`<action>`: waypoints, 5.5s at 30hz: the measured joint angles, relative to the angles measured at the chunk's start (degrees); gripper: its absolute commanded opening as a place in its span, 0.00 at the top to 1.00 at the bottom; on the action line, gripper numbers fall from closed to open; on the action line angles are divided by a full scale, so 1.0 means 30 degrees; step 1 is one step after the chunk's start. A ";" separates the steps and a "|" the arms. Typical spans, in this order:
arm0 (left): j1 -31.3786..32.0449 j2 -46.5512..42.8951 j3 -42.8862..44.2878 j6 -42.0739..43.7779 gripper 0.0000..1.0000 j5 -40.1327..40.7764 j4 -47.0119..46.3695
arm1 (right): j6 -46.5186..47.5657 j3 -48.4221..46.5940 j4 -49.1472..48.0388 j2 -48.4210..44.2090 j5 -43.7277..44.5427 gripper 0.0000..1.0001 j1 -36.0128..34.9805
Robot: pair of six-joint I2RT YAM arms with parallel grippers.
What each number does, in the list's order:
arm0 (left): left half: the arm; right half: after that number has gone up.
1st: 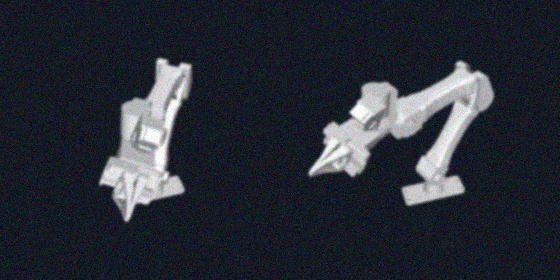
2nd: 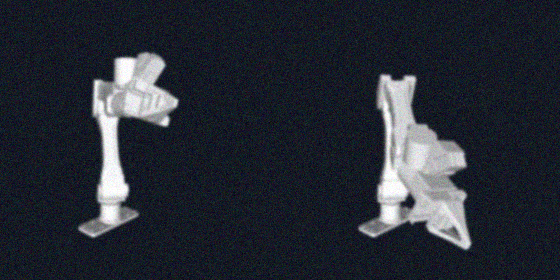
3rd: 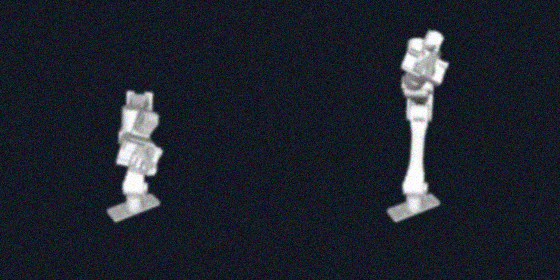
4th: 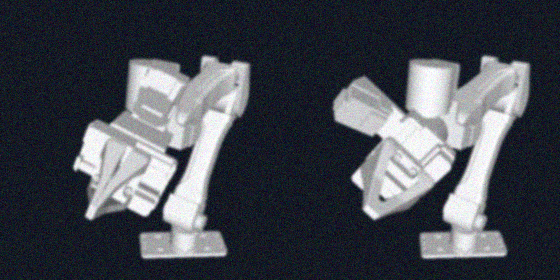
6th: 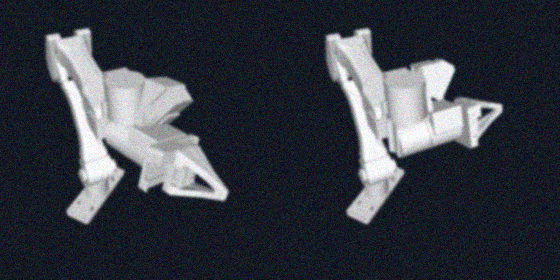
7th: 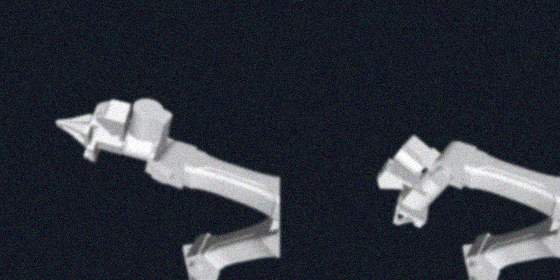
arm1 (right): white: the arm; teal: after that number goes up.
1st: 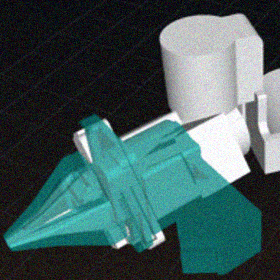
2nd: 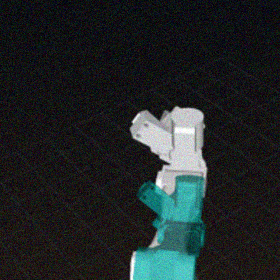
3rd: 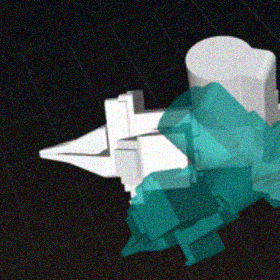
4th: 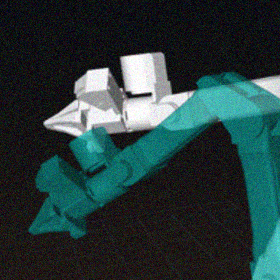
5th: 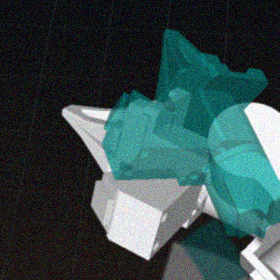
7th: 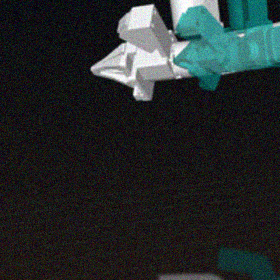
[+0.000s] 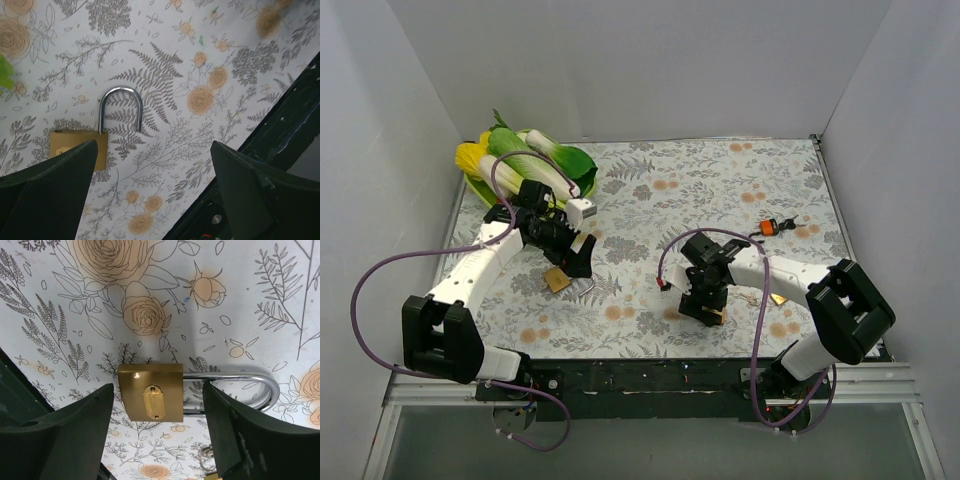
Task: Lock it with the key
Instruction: Move the lock to the center of the board, then pick up the lock from the center of the board, then lock the lock.
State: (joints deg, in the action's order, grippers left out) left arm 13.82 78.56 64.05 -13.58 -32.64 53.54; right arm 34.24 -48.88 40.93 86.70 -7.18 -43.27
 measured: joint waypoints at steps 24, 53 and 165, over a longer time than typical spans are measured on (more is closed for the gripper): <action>0.0000 0.2302 -0.3752 0.4969 0.02 0.8174 -0.3526 | -0.3191 -0.3024 -0.2958 -0.6317 -0.1792 0.03 0.4073; 0.1399 0.4809 -0.1472 -0.1071 1.00 0.4954 -0.3541 | -0.9508 -0.5559 -0.3198 -0.3417 -0.7723 0.02 1.0710; 0.5078 -0.0641 0.2856 -0.0306 0.76 -1.0054 -0.7089 | -1.2247 -0.5778 -0.9304 -0.4969 -1.9700 0.99 0.6076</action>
State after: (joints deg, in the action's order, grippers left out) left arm 29.06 76.64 72.62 -14.50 -62.81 32.27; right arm -2.50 -66.22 13.02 71.79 -66.28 -25.04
